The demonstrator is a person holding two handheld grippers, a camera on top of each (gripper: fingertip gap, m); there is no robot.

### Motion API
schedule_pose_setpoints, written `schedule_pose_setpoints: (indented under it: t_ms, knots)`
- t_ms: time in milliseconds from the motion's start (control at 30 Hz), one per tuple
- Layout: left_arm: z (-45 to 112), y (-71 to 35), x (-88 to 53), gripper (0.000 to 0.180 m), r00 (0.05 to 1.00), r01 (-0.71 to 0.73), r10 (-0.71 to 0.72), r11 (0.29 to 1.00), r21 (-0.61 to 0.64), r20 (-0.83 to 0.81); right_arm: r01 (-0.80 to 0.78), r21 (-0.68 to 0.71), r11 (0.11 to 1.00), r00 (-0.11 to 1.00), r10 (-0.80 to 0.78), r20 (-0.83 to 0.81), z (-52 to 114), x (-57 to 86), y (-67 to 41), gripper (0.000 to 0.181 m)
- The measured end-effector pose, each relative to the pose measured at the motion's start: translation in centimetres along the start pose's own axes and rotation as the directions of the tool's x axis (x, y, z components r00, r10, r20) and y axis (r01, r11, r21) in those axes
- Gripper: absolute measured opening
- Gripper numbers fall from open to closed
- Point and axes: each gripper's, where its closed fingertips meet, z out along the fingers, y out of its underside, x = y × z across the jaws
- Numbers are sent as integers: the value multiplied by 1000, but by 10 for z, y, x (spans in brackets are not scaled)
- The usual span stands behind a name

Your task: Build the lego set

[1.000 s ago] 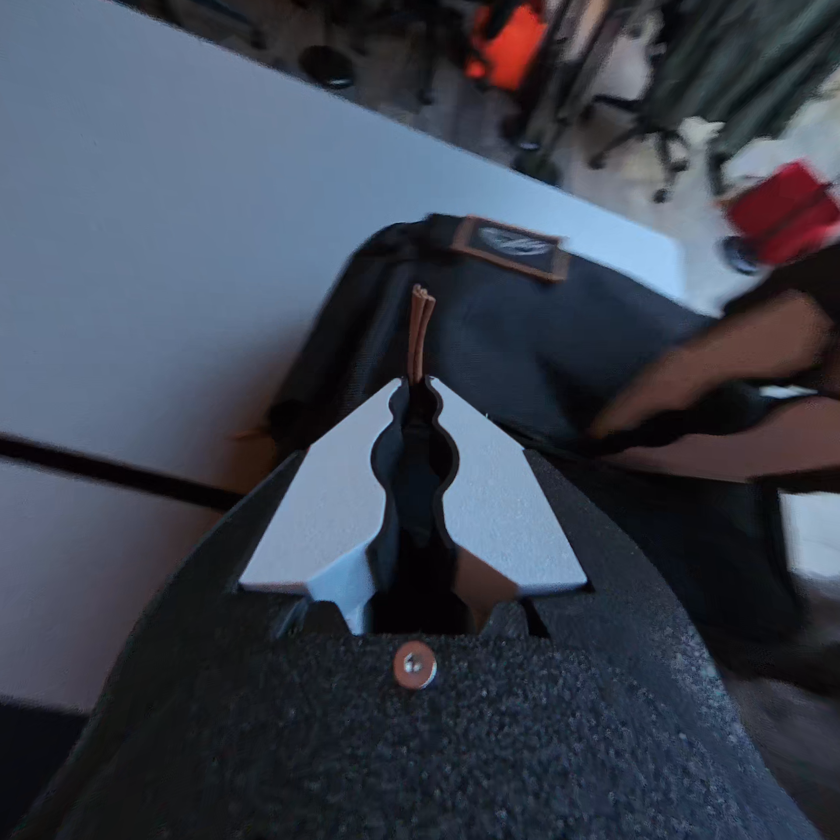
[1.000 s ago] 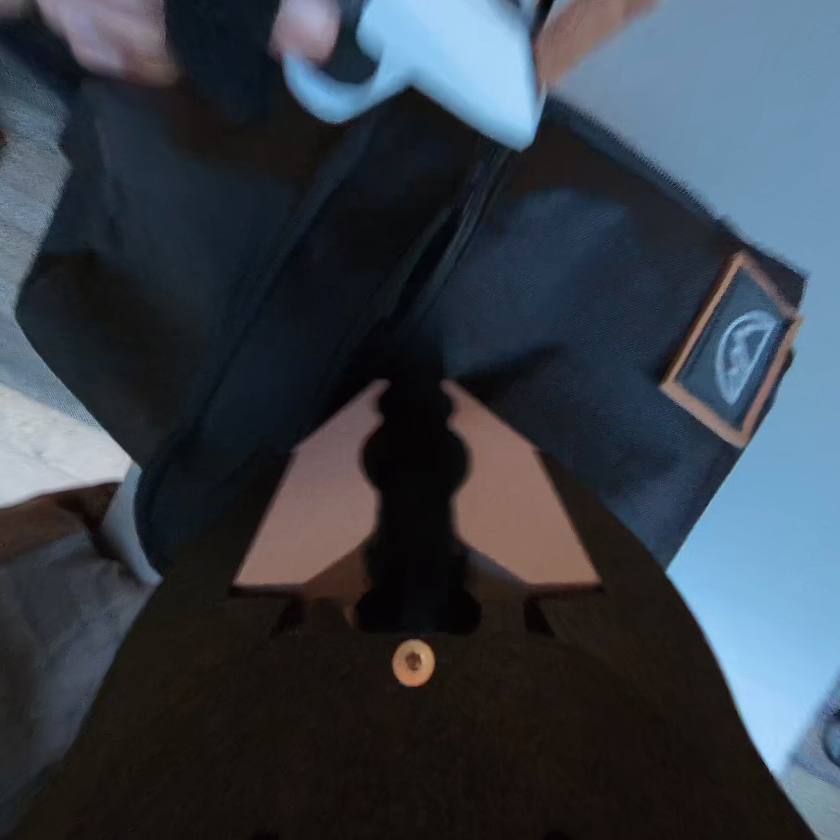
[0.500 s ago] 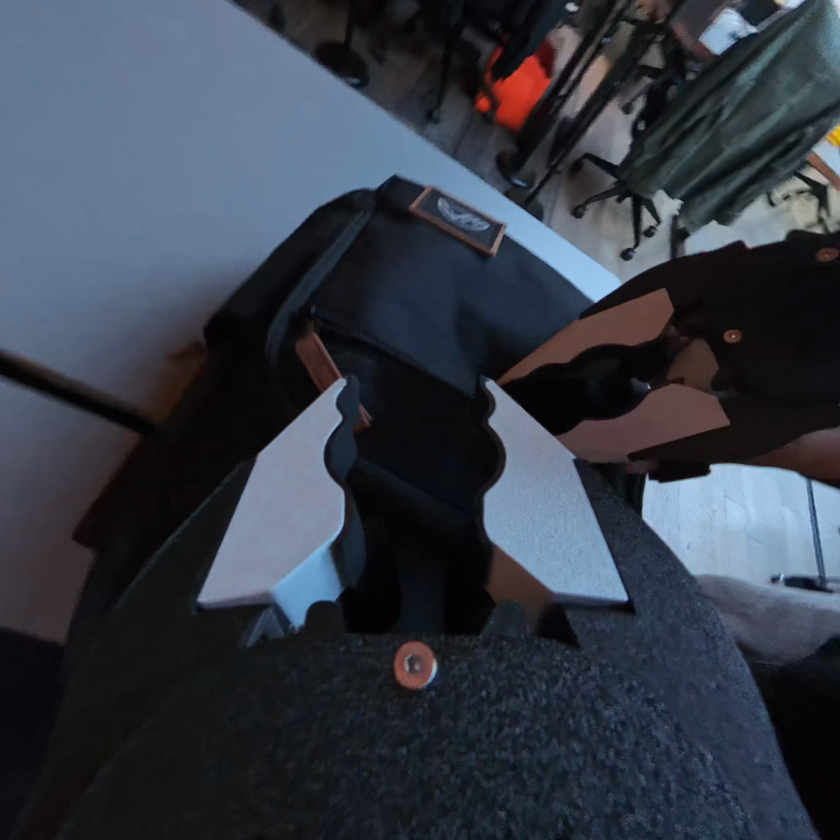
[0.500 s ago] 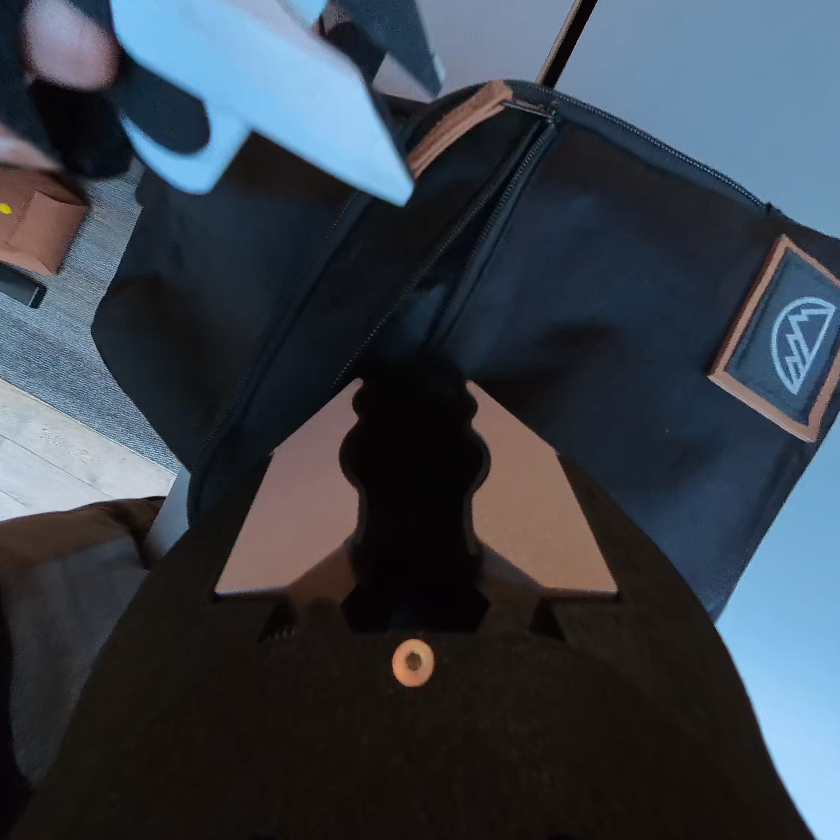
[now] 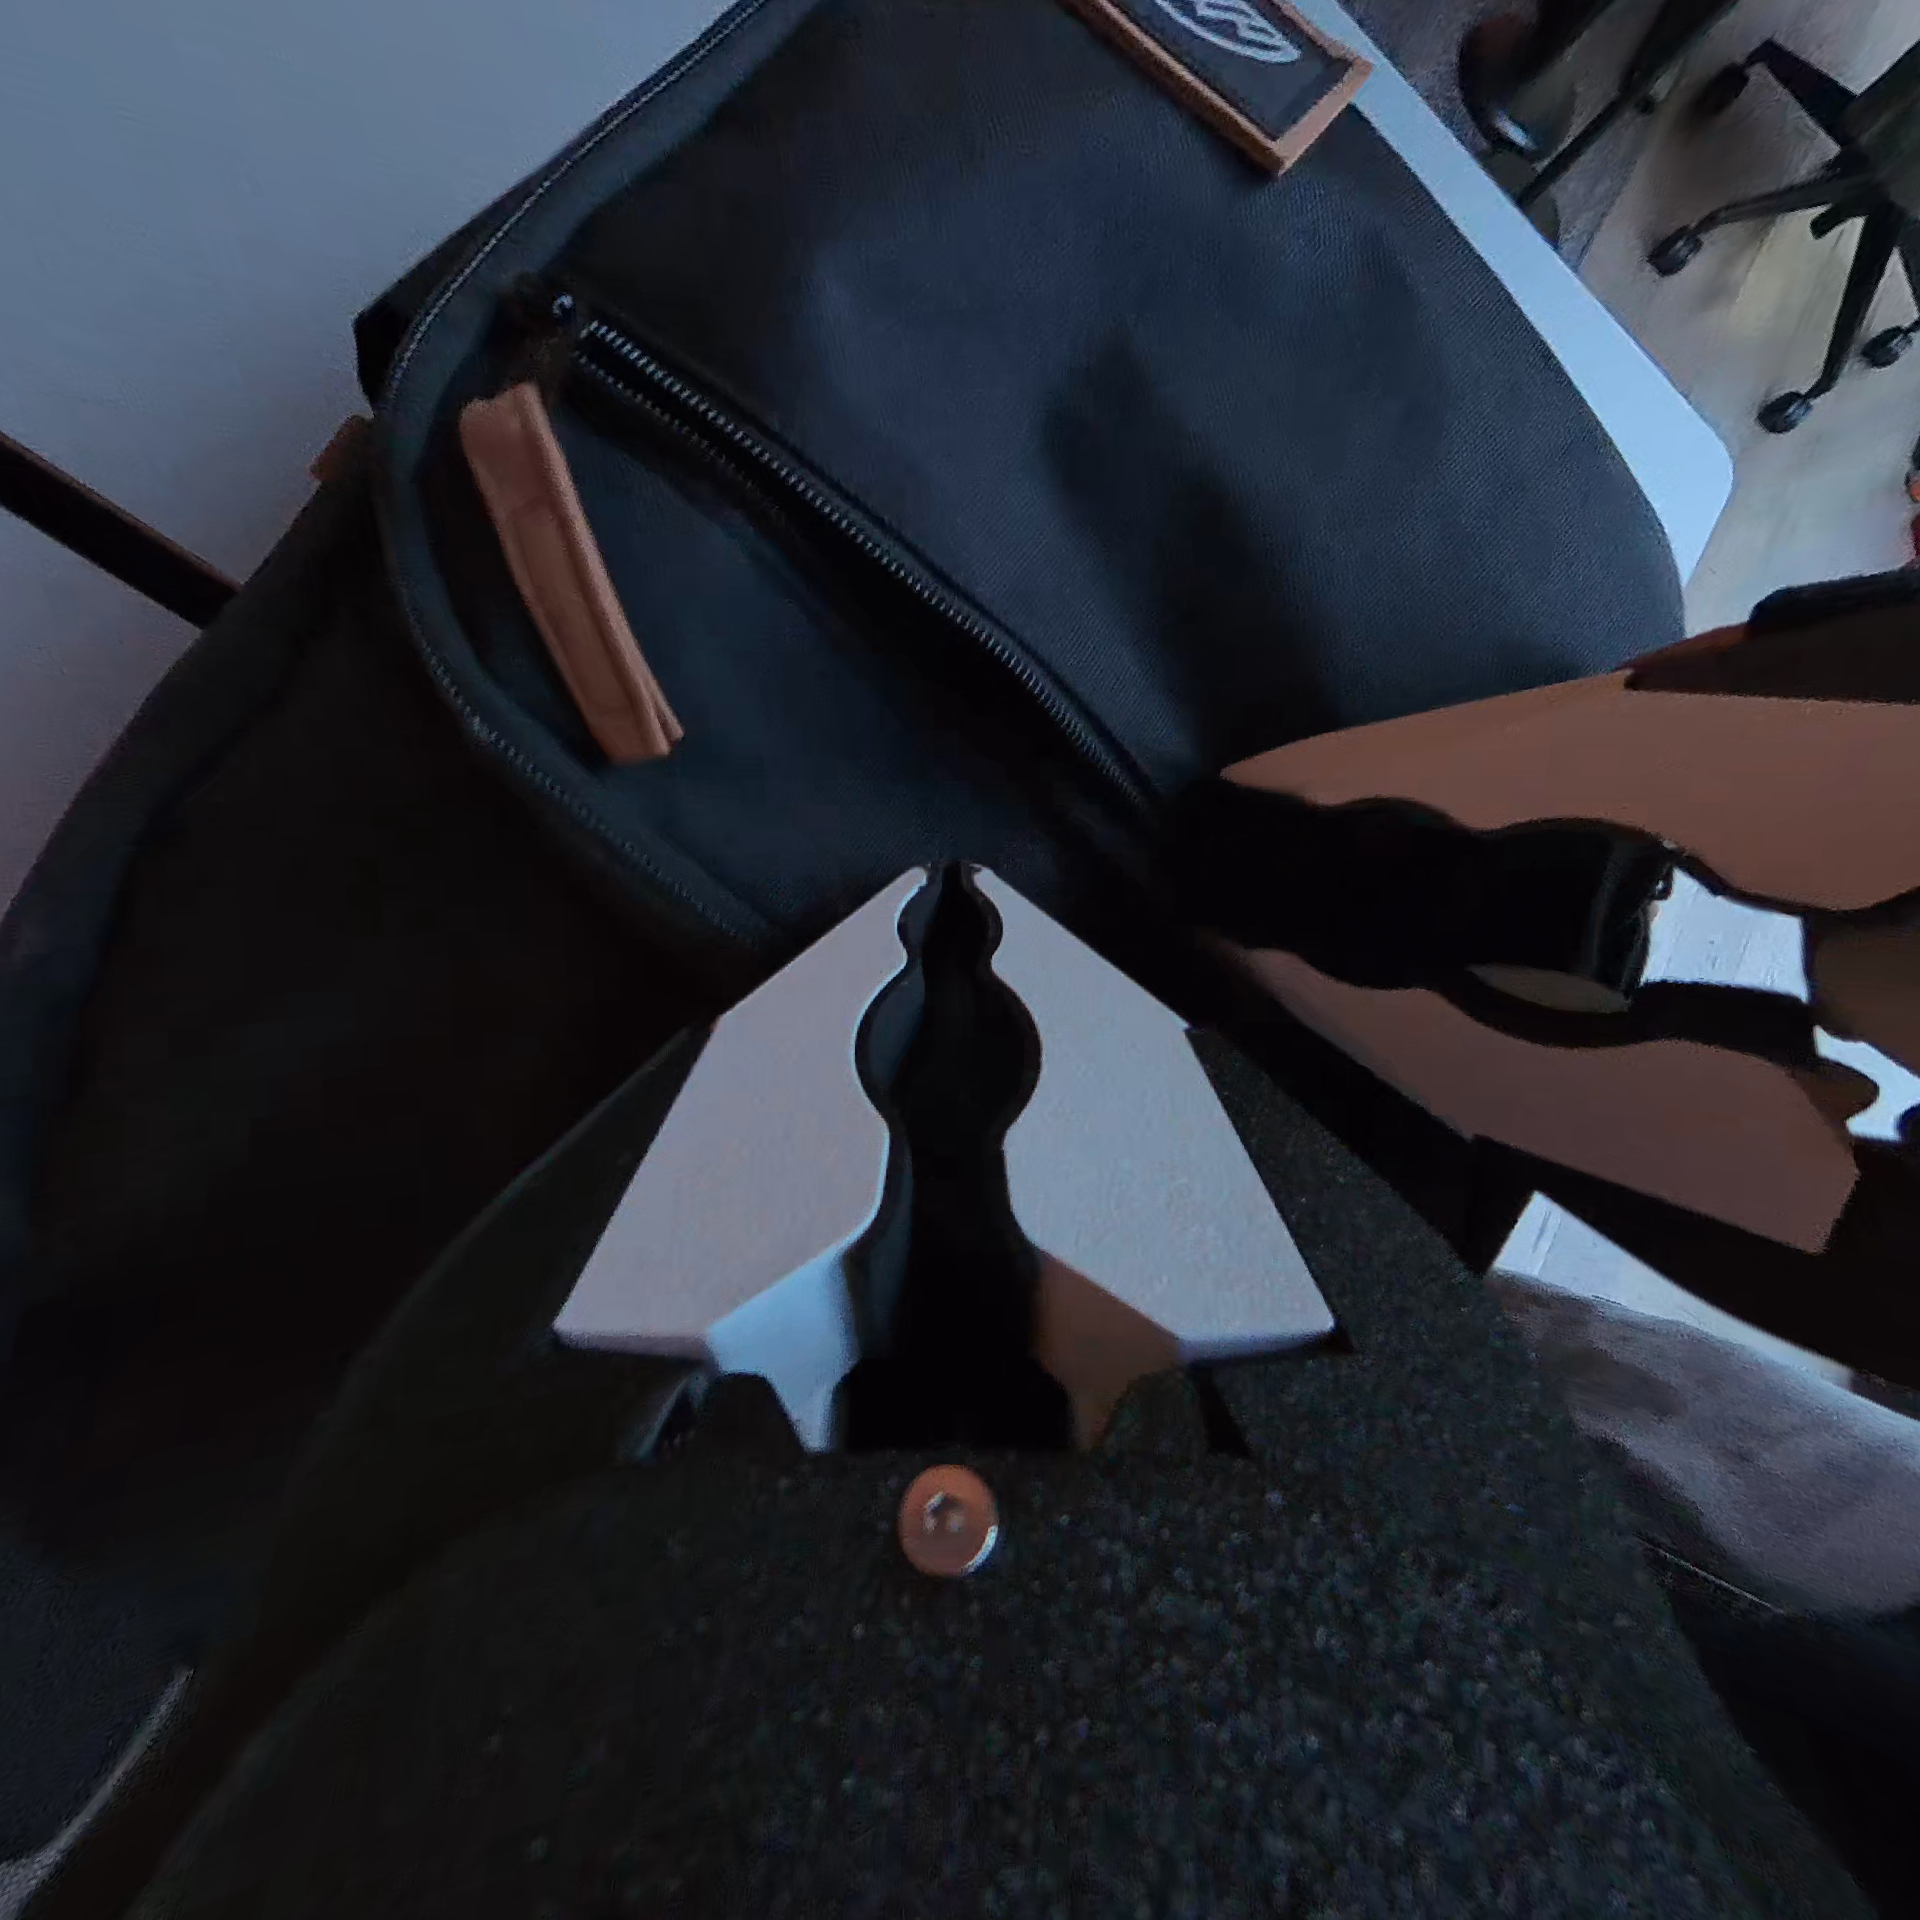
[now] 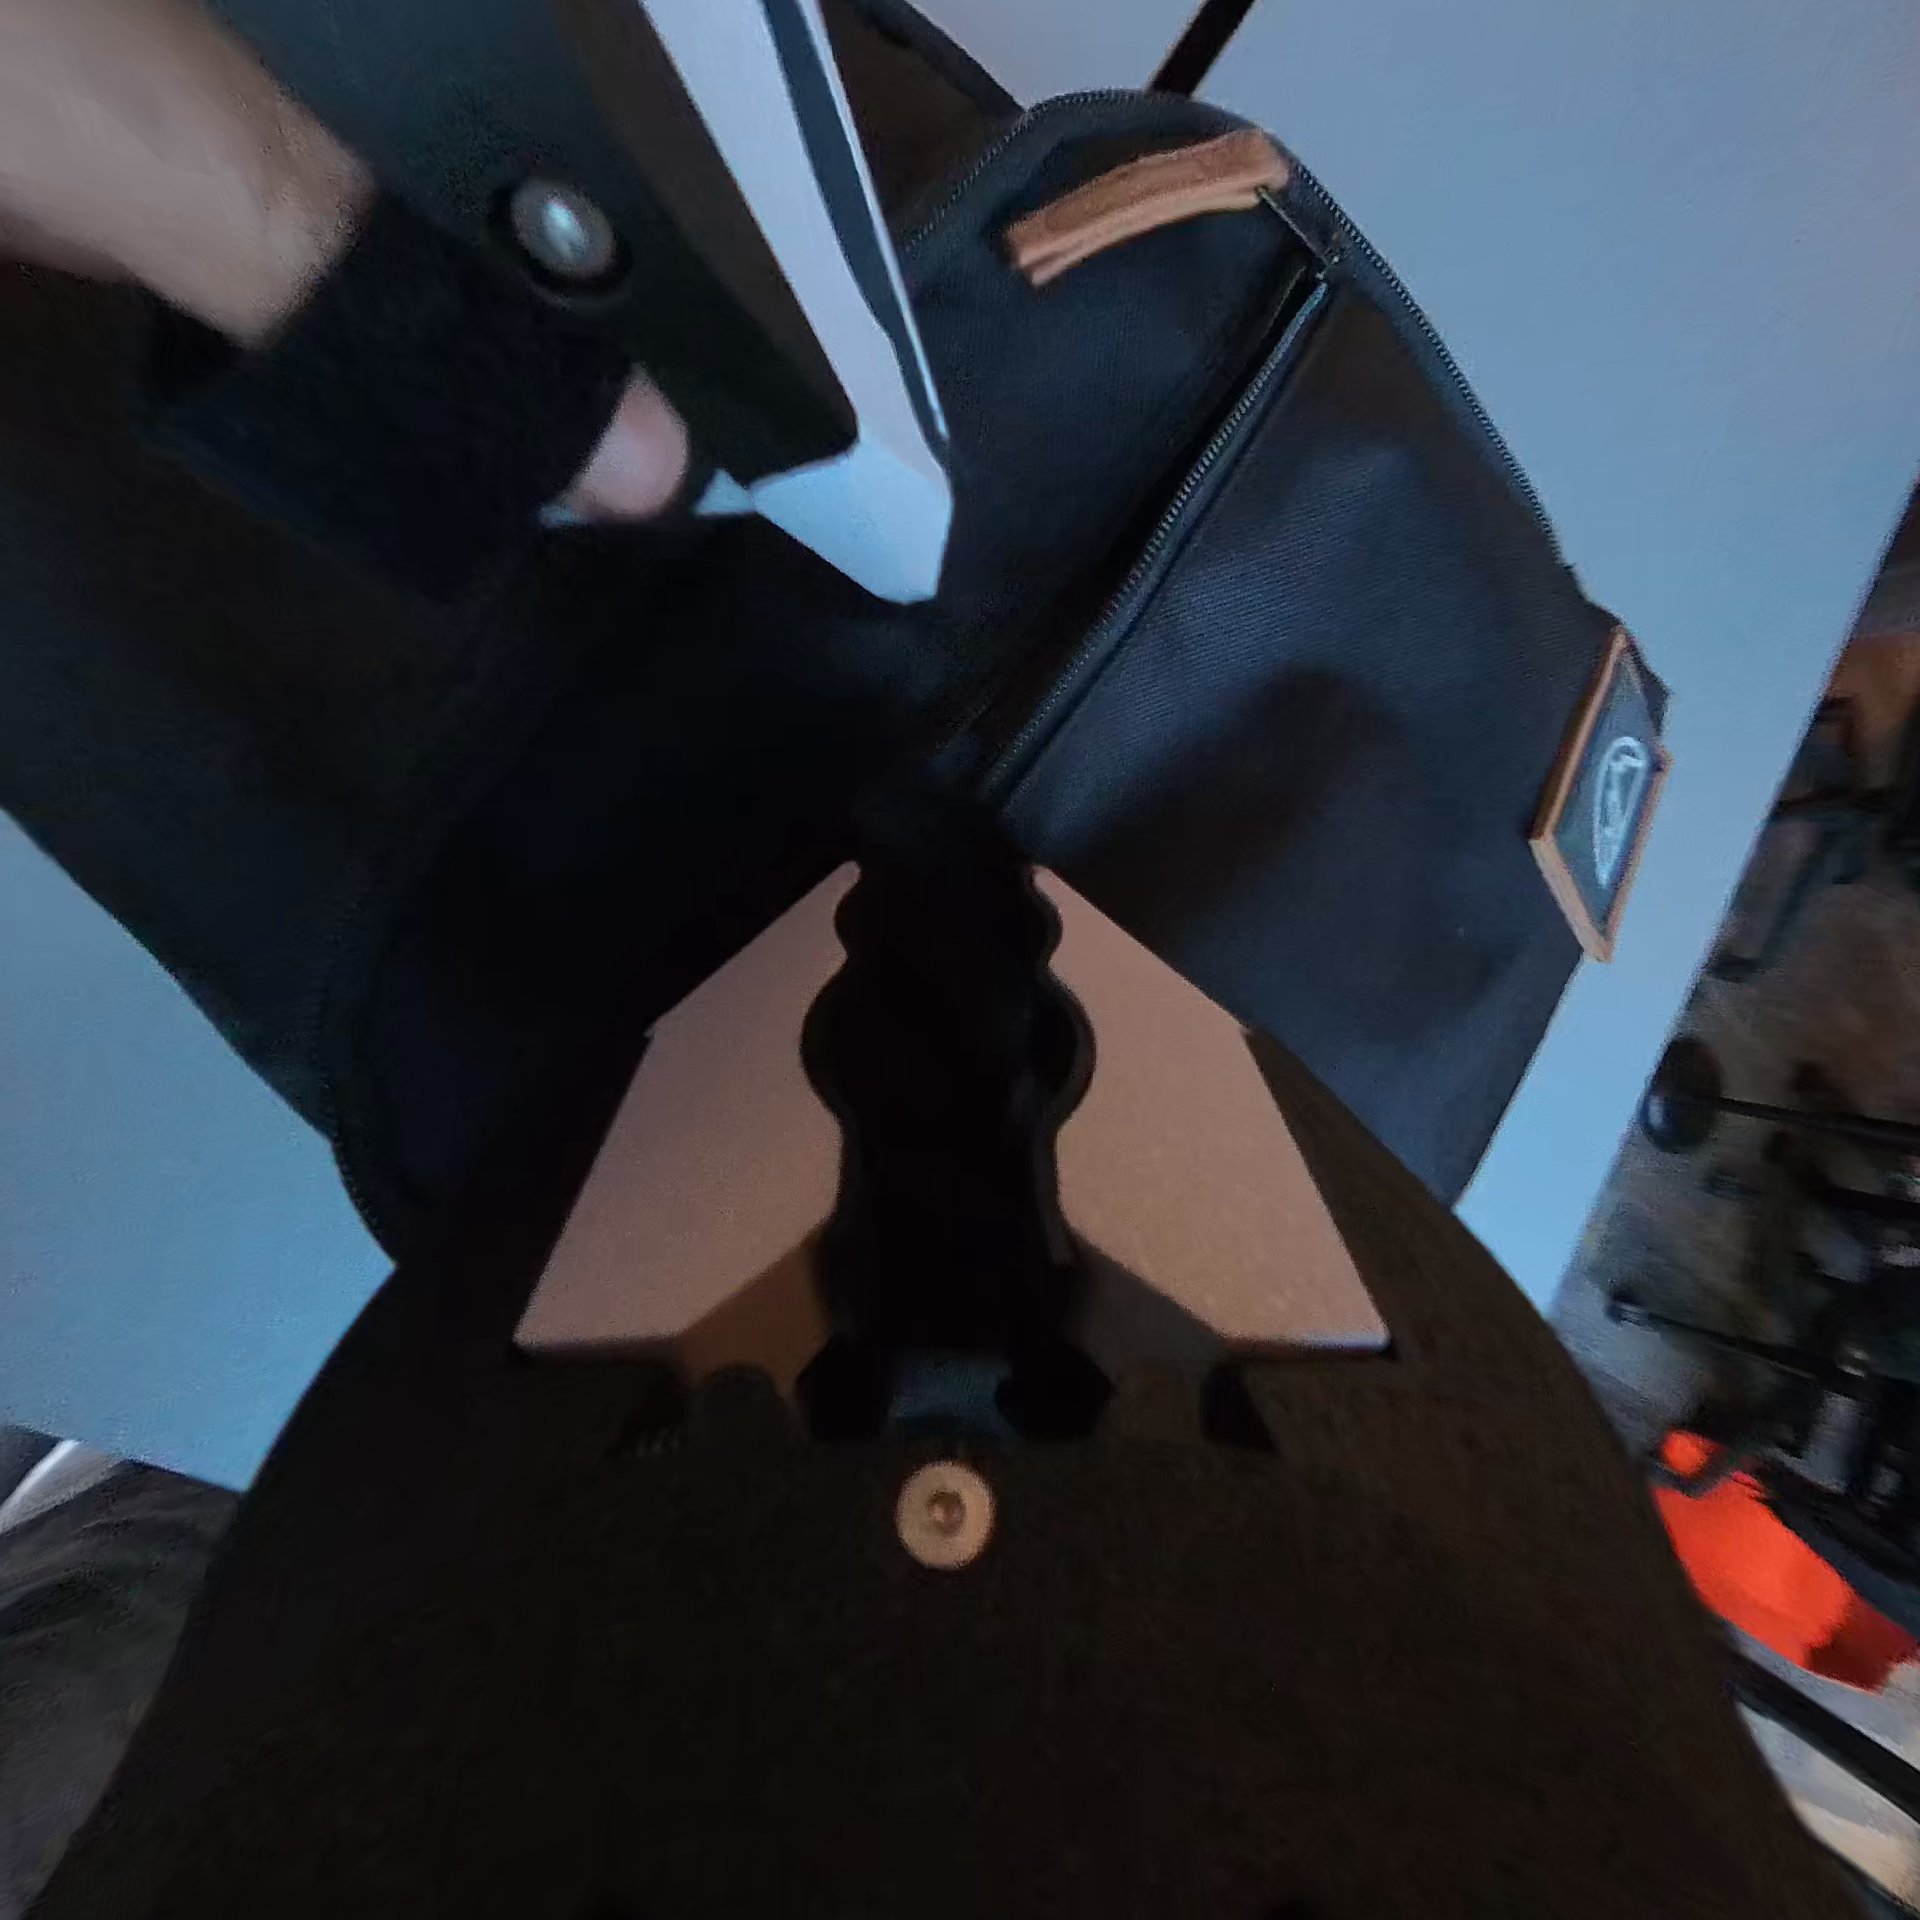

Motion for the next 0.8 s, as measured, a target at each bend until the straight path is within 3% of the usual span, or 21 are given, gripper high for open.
schedule_pose_setpoints:
  t_ms: [33,200,300,500,600,667,800]
  knots:
    - [-3,2,-1,0,1000,8,-8,1000,4,5,9,-11,1000,1000,-9,-14,-1,1,3,26]
    - [-27,-3,18,0,994,20,-7,993,116,-113,-73,-71,995,997,73,-9,-4,16,15,17]
    - [-29,0,36,0,982,19,5,992,122,-191,-123,-81,989,992,123,-4,-15,34,25,9]
    - [-12,-3,50,5,979,50,-17,987,155,-204,-310,41,950,950,311,-37,-58,86,17,0]
    - [-1,-9,46,14,984,41,-14,988,147,-180,-339,22,941,936,334,114,-65,80,6,0]
    - [7,-16,34,25,979,130,-108,984,121,-174,-344,-11,939,913,337,232,-62,58,-1,0]
    - [13,-38,35,48,864,375,-312,923,90,-396,-338,-46,940,894,336,298,-56,32,4,18]
